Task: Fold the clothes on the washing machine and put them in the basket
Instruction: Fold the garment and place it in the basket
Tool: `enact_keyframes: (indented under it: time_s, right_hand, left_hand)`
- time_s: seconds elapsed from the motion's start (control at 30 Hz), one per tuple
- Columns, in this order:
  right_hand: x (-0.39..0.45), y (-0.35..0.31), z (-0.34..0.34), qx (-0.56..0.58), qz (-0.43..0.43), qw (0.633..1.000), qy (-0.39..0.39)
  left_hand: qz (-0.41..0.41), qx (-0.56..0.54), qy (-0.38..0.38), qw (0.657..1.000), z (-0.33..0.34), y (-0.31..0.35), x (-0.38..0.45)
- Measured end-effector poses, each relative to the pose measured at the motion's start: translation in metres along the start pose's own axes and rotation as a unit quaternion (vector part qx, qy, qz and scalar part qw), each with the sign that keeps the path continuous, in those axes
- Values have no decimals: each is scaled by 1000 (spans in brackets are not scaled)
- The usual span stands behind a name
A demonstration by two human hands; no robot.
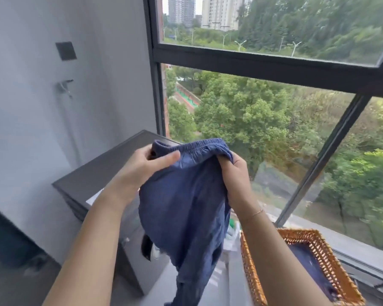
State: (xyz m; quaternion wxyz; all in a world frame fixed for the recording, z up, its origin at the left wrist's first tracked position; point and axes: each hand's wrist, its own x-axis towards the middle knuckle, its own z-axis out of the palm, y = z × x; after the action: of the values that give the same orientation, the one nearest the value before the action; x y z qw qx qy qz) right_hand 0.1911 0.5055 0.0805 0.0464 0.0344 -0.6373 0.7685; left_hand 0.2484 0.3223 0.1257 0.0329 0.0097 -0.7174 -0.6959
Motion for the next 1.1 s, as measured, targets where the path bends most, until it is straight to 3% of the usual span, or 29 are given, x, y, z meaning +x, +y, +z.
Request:
enact_keyframes:
  time_s: [0.1,0.27,0.5,0.67,0.8,0.87,0.93,1.0,1.1]
  right_hand:
    - [31,19,23,-14,-12,999,-32]
    - [111,59,45,-37,11,995,-94]
    - [246,92,52,-109,65,981,-149]
    - [328,101,59,-194,85,921,-326]
    - [380,118,70,-304,72,845,-434]
    - [394,129,79,-335,53,847,-408]
    - [407,141,94,-315,-11,911,-265]
    - [417,143,110,-181,-21,976,-117]
    - [435,131,142,-27,19,996,-85]
  left_hand:
    - [-29,127,64,989,-18,-18,20]
    - [-33,112,164,979,-37,-38,87]
    - [-24,117,355,927,-28,-47,243]
    - [-10,-10,427,904,-35,-50,321]
    - [-1,-71,445,893,-69,-54,367]
    - [3,-106,422,900,-88,-55,382]
    - [-6,-150,364,919,-98,-53,398]
    - [-45,-207,297,931,-102,-51,415]
    - [-63,-284,250,923,-109,-44,444]
